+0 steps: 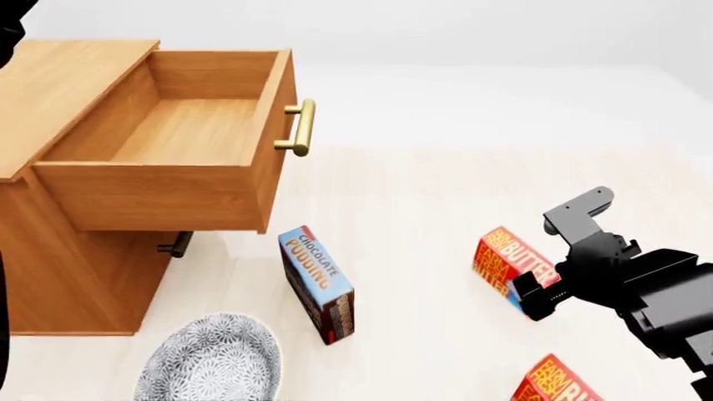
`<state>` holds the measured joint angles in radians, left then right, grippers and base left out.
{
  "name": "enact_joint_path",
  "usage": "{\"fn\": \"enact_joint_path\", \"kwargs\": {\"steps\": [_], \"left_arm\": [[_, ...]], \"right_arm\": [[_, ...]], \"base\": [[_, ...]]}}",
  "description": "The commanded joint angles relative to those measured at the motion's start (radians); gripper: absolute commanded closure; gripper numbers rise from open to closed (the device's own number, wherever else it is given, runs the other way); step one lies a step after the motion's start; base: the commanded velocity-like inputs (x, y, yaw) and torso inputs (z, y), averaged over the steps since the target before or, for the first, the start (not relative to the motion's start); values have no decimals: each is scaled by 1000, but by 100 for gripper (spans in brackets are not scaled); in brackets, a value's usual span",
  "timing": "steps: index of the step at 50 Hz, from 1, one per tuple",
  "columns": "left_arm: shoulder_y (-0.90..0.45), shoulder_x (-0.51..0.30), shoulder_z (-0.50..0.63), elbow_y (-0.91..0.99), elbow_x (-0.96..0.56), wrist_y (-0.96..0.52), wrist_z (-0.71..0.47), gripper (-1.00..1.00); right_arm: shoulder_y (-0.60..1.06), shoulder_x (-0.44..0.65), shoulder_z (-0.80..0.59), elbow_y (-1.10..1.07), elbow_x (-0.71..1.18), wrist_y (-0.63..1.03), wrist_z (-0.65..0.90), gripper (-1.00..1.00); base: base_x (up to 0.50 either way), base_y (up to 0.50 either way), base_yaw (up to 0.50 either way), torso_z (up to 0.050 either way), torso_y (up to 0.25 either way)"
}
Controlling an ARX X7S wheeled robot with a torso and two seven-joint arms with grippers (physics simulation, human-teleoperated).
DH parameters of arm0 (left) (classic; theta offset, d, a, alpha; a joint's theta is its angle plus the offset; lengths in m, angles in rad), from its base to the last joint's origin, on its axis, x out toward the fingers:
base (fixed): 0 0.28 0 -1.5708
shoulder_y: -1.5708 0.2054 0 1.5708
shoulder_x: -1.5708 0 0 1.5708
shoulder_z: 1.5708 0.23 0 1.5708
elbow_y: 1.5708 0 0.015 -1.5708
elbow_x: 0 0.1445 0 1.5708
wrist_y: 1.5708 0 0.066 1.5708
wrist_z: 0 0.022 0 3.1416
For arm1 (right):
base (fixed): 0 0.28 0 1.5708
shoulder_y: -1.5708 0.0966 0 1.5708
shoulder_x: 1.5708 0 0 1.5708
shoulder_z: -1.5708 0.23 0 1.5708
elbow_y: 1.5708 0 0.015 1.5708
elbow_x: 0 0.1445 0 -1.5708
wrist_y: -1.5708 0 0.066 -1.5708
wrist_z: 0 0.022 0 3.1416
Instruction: Put the butter at the front in the top drawer of the cabinet and close it.
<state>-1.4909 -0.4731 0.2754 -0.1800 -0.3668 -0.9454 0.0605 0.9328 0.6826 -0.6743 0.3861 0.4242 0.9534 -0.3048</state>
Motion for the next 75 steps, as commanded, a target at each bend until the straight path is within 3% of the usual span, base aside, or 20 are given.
{"fn": "enact_joint_path", "kwargs": {"steps": [1, 33, 75], "left_arm": [[1, 0, -8, 2, -8, -14, -7, -100], [-6, -19, -30, 53, -35, -70, -15, -100], [10, 7, -8, -33, -12, 13, -18, -100]], "right_arm": [[4, -2, -2, 0, 0, 4, 1, -100], [-4, 20, 10, -19, 9, 18, 12, -100], [-12, 19, 13, -13, 15, 10, 15, -100]], "base": [[0, 0, 0, 0, -76], [0, 0, 0, 0, -20], [0, 0, 0, 0, -33]]}}
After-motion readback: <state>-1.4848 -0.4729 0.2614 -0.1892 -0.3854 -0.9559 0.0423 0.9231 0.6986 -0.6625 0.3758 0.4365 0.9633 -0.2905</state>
